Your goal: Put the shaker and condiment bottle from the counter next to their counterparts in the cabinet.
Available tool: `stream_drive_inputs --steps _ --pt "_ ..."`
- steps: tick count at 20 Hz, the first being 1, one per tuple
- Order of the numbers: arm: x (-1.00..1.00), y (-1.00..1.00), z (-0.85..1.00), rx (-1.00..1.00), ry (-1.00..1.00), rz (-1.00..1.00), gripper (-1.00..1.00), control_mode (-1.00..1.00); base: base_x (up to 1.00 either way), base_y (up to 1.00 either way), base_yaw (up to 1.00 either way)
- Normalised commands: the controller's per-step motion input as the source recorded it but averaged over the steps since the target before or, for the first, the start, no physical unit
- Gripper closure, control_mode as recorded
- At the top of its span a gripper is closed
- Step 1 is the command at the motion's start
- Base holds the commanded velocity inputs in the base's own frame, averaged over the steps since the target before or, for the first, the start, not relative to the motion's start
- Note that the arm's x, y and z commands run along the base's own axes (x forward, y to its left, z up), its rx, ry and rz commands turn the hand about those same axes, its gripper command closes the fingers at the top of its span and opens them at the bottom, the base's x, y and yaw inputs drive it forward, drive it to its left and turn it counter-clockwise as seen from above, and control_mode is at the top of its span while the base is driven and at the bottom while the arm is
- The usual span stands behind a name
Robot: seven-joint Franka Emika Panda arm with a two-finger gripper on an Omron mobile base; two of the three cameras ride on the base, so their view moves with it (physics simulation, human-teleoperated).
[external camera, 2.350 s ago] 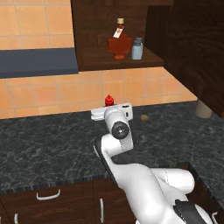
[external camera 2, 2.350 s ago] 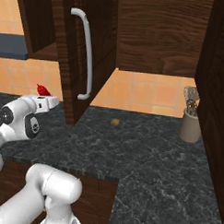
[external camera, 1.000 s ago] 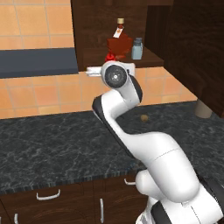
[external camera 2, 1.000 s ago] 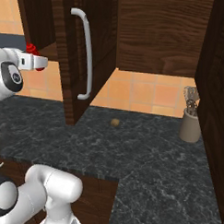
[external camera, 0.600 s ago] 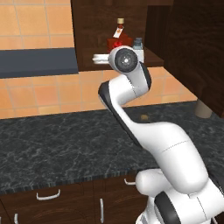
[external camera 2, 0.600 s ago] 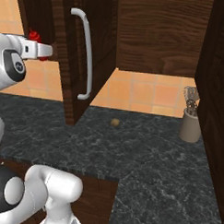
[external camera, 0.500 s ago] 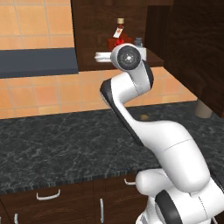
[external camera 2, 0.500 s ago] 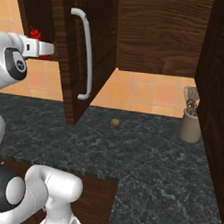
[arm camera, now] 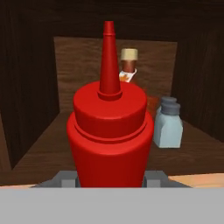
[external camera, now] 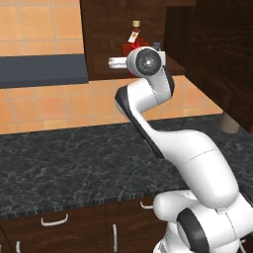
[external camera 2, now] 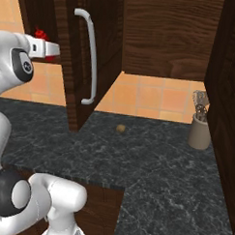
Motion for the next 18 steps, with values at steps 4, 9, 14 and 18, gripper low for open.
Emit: stream_drive_inputs --steps 4,9,14,18 --pt "0.21 0.0 0.0 0.0 0.02 0.0 1.0 -1.0 0.0 0.0 0.0" --pt "0.01 -0.01 -0.04 0.02 0.0 0.0 1.0 -1.0 0.0 0.0 0.0" --pt "0.0 -0.08 0.0 0.06 0.0 0.0 1.0 -1.0 0.0 0.0 0.0" --pt "0.05 -0.09 -0.07 0.03 0.0 0.01 1.0 -1.0 0.0 0.0 0.0"
